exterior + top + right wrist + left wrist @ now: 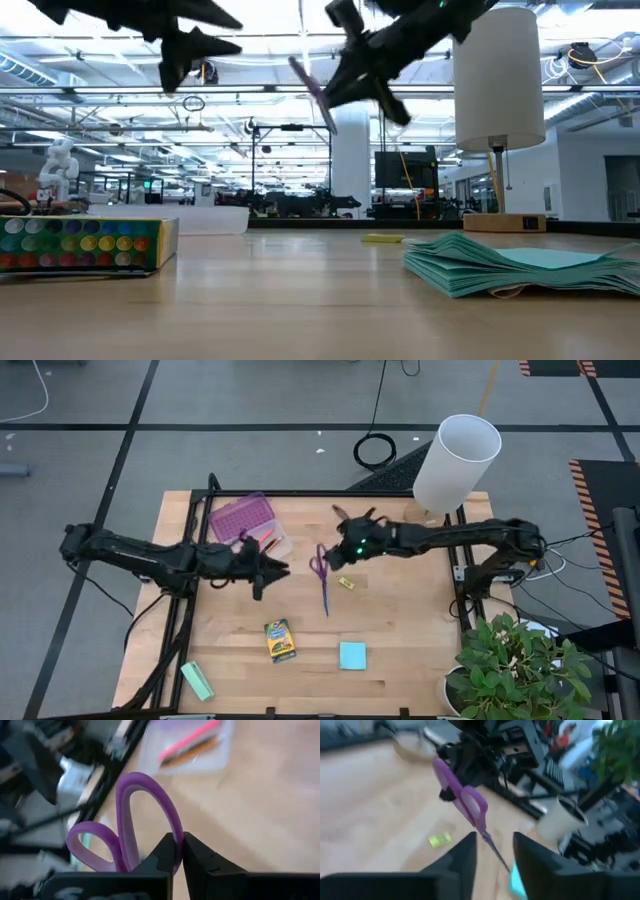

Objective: Pack school essentials
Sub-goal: Put the purple scissors into the supply box

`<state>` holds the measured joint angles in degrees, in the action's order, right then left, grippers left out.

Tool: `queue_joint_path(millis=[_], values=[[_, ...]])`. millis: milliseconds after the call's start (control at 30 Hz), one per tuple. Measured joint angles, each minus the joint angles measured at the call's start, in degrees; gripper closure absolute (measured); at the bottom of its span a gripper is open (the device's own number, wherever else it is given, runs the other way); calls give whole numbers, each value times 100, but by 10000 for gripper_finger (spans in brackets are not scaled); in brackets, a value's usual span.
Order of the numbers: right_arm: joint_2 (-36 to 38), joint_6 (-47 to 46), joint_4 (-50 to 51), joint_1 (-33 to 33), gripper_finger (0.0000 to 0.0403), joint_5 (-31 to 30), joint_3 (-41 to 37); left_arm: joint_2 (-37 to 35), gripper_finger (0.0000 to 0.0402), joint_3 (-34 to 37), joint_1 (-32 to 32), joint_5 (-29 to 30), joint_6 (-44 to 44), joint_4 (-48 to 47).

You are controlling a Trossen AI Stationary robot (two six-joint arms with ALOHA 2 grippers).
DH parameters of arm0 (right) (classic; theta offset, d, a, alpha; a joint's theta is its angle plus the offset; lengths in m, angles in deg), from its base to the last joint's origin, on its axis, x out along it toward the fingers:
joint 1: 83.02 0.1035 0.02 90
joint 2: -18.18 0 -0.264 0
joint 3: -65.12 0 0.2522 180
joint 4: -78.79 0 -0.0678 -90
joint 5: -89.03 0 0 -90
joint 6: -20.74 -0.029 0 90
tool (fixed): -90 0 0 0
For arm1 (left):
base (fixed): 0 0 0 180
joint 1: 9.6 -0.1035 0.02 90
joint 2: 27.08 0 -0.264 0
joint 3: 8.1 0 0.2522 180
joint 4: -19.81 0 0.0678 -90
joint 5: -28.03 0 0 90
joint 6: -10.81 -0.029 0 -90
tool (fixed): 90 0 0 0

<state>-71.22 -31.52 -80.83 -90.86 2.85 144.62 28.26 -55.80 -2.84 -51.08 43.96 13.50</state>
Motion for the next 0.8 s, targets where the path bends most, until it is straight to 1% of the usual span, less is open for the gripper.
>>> queue_joint_path(millis=[133, 200, 300, 400, 500, 567, 700, 800], values=[[520, -63, 193, -37, 391, -1039, 0, -296, 197, -5, -4, 307, -323, 245], [730, -72, 180, -35, 391, -1514, 0, -284, 166, -95, -20, 386, -593, 336], [921, -92, 137, -34, 391, -2156, 0, -90, 127, -434, -68, 424, -1158, 307], [1003, -82, 95, -35, 391, -2534, 0, 288, 101, -913, -146, 486, -1746, 227], [1021, -77, 74, -33, 391, -2773, 0, 778, 93, -1498, -296, 620, -2129, -106], [1018, -27, 62, -5, 391, -2792, 0, 1117, 94, -1881, -425, 649, -2326, -399], [1018, 71, 47, 73, 391, -2961, 0, 1710, 105, -2612, -693, 909, -2501, -795], [1018, 112, 9, 116, 391, -3082, 0, 2066, 116, -3079, -938, 903, -2590, -1000]])
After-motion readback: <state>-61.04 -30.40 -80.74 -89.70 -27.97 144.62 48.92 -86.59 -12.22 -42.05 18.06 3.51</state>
